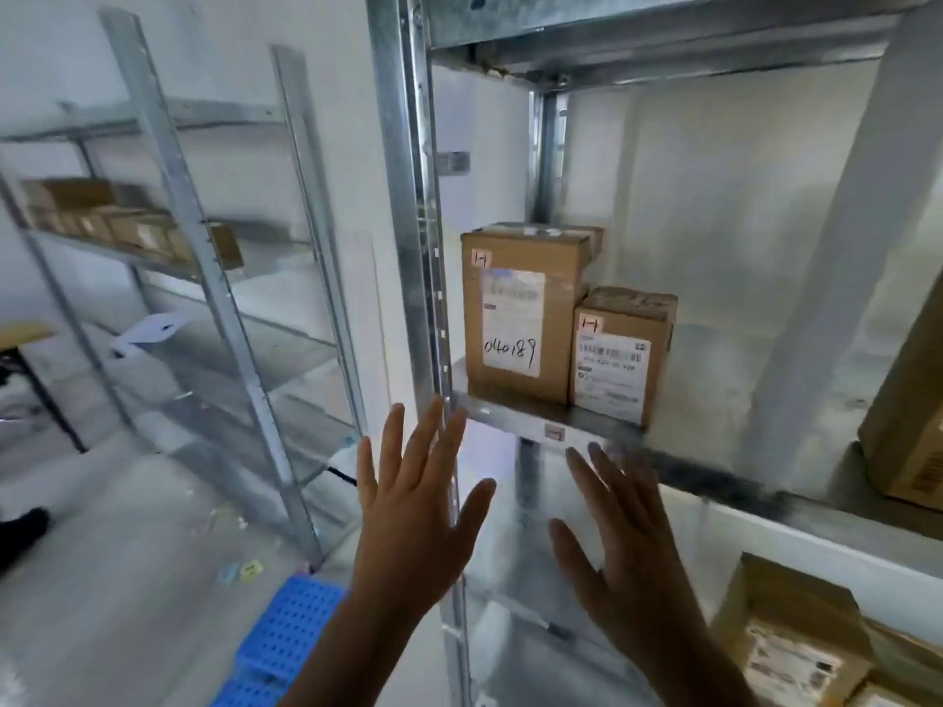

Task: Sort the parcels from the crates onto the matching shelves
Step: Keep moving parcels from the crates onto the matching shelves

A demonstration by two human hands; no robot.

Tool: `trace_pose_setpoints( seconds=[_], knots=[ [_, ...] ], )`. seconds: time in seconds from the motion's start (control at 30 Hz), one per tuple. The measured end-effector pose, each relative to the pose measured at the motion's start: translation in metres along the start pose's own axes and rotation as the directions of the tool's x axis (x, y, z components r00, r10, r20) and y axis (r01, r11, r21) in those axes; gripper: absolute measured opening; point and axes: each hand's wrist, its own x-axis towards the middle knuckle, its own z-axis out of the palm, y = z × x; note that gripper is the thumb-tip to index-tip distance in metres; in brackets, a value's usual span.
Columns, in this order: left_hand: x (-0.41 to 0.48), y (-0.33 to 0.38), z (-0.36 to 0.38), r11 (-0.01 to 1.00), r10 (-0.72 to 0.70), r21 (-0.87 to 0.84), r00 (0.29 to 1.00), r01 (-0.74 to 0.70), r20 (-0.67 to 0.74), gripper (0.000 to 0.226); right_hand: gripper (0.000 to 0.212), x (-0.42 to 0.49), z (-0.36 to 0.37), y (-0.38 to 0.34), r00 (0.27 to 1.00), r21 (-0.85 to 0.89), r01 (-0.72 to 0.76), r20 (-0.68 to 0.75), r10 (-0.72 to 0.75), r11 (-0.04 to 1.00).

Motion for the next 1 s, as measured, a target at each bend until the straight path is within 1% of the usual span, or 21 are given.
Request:
trace_pose_setpoints(
  seconds=[0.07, 0.13, 0.3, 0.5, 0.63, 0.67, 0.77, 0.87, 0.93, 1.0],
  knots=[
    [-0.042, -0.014, -0.011, 0.994, -0.101, 0.058, 0.99, 0.096, 0.099, 0.074, 0.069, -0.01, 0.015, -0.014, 0.984, 0.04, 0.014, 0.175, -0.021, 0.999],
    [-0.083, -0.03, -0.022, 0.979, -0.183, 0.123, 0.97, 0.164, 0.162, 0.074, 0.072, -0.021, 0.034, -0.029, 0.947, 0.086, 0.039, 0.315, -0.065, 0.996],
    [-0.165, -0.067, -0.061, 0.902, -0.411, 0.234, 0.888, 0.363, 0.208, 0.078, 0.075, -0.054, 0.072, -0.093, 0.855, 0.228, 0.084, 0.484, -0.188, 0.97],
    [-0.248, -0.12, -0.128, 0.779, -0.603, 0.292, 0.79, 0.554, 0.11, 0.079, 0.075, -0.095, 0.115, -0.203, 0.757, 0.358, 0.171, 0.549, -0.355, 0.918],
    [-0.318, -0.164, -0.187, 0.657, -0.721, 0.336, 0.693, 0.675, 0.02, 0.073, 0.067, -0.129, 0.155, -0.289, 0.646, 0.435, 0.2, 0.615, -0.452, 0.878],
    [-0.336, -0.176, -0.204, 0.629, -0.743, 0.338, 0.669, 0.7, -0.003, 0.072, 0.067, -0.137, 0.163, -0.313, 0.623, 0.459, 0.199, 0.623, -0.473, 0.866],
    [-0.386, -0.218, -0.258, 0.545, -0.79, 0.359, 0.608, 0.758, -0.083, 0.069, 0.075, -0.158, 0.185, -0.387, 0.563, 0.526, 0.172, 0.641, -0.522, 0.833],
    [-0.428, -0.258, -0.306, 0.45, -0.831, 0.365, 0.532, 0.815, -0.162, 0.071, 0.086, -0.175, 0.209, -0.457, 0.491, 0.543, 0.227, 0.653, -0.577, 0.808],
    [-0.452, -0.278, -0.331, 0.404, -0.852, 0.353, 0.487, 0.844, -0.19, 0.073, 0.086, -0.184, 0.222, -0.499, 0.448, 0.559, 0.252, 0.656, -0.607, 0.79],
    [-0.471, -0.297, -0.353, 0.371, -0.866, 0.347, 0.456, 0.862, -0.207, 0.072, 0.082, -0.191, 0.232, -0.536, 0.422, 0.577, 0.263, 0.652, -0.63, 0.773]
  ],
)
